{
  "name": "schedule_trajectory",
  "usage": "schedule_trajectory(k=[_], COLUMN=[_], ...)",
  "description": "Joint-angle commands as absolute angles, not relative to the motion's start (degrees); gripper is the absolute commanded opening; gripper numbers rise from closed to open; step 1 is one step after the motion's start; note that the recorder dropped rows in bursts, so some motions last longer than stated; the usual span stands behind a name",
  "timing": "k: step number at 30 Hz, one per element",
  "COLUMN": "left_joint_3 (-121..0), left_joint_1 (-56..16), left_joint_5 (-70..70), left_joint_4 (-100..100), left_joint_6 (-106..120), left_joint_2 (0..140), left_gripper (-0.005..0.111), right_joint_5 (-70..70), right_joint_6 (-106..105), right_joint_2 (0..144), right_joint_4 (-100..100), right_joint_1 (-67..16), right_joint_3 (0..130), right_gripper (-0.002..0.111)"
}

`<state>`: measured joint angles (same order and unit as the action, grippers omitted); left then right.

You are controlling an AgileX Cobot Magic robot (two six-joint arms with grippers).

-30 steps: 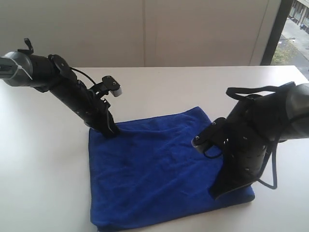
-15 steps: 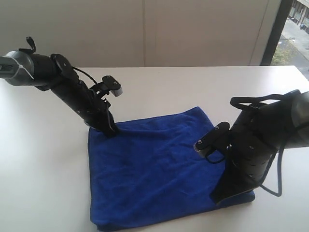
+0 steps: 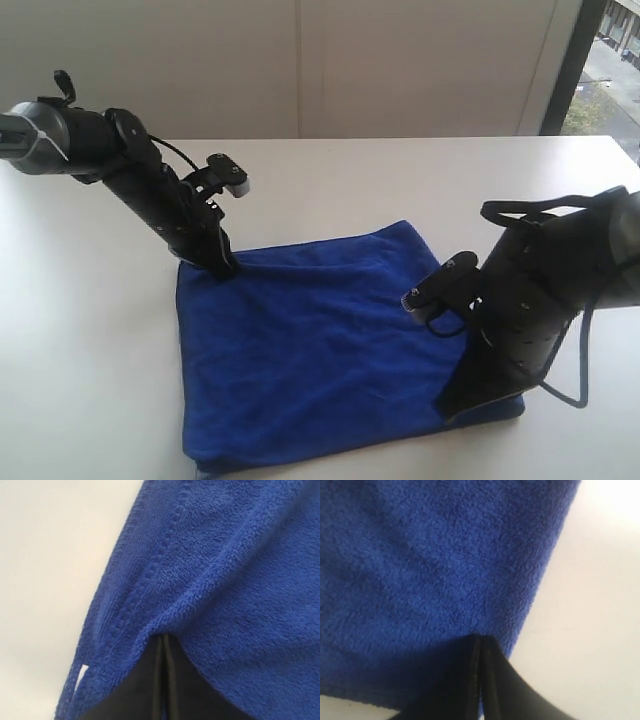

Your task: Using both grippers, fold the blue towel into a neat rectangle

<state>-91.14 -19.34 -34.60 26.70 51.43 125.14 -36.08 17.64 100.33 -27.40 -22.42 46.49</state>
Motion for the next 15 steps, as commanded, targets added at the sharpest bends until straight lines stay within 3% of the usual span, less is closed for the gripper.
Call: schedule_trajectory(k=[1, 10, 15], left_joint_3=[-90.1, -92.64, -95.66], left_joint_1=[-18.93, -18.96, -20.15], left_joint_5=[-36.27, -40.28, -38.77], left_joint_4=[26.61, 38.52, 47.01], left_joint_6=[53.06, 59.32, 64.93], left_joint_2=[124.18, 119.0, 119.24], left_gripper=[0.0, 0.0, 0.0], right_joint_5=[-32.42, -30.6, -24.27], right_joint_6=[18.08, 17.97, 9.87], right_joint_2=[96.94, 90.82, 90.45], right_joint_4=[-27.36, -26.94, -16.79], right_joint_1=[-22.17, -22.27, -23.66], right_joint_3=[46.53, 49.38, 49.38], right_gripper=[0.0, 0.0, 0.0])
